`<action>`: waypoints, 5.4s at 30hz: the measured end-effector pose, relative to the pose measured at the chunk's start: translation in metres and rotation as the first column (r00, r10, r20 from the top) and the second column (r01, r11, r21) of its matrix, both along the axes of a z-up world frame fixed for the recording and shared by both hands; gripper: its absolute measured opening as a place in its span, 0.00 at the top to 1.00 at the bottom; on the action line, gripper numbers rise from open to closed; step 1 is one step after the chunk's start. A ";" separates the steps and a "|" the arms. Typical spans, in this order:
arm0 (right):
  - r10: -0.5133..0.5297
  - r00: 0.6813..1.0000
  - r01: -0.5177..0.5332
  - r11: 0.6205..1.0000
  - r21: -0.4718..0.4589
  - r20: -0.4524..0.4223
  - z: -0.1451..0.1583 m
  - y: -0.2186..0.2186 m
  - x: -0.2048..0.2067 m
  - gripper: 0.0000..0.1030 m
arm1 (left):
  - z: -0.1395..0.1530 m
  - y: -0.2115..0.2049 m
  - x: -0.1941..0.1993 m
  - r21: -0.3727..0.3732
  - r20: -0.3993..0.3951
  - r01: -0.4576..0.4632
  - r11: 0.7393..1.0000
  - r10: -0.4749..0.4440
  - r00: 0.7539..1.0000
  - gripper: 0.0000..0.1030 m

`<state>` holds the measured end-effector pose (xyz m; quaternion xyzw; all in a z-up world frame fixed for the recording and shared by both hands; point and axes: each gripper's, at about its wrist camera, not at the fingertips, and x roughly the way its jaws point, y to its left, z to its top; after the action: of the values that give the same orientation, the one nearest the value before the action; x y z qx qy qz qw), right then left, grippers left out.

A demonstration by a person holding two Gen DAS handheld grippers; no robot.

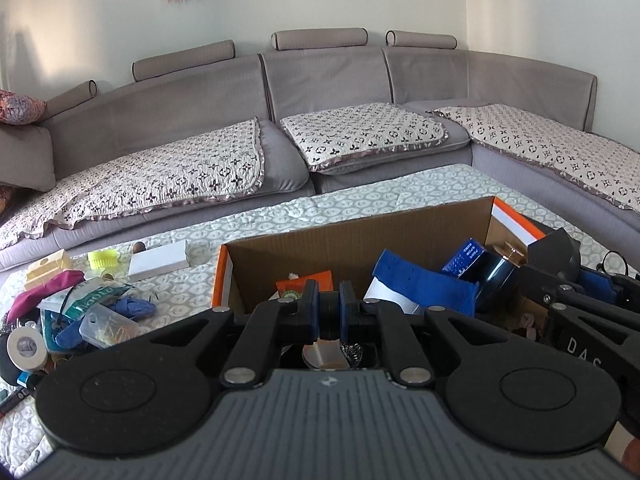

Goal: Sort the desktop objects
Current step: 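Open left tool over the orange box while right tool releases the black piece inside, then move both tools back over the cluttered objects on the bed, then grasp the black round pad with left tool while right tool grasps the black roller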

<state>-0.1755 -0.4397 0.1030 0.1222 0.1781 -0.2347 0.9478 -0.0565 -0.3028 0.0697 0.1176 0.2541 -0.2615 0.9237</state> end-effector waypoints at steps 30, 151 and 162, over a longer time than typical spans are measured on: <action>-0.030 0.998 0.030 1.000 0.009 -0.047 -0.018 -0.006 0.010 0.74 | -0.007 -0.007 0.007 0.000 -0.040 0.011 1.000 -0.011 0.999 0.88; 0.566 0.804 -0.582 0.812 -0.044 -0.182 -0.062 0.332 0.203 0.59 | -0.060 0.280 0.139 -0.138 -0.085 -0.423 0.896 0.414 0.906 0.71; 0.565 0.806 -0.579 0.814 -0.039 -0.179 -0.063 0.330 0.205 0.59 | -0.070 0.297 0.149 -0.246 -0.292 -0.409 0.879 0.335 0.896 0.59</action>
<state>0.0299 -0.1093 0.0403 0.0002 0.2709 0.0449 0.9616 0.0929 -0.0054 -0.0007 -0.1084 0.3394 -0.1259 0.9258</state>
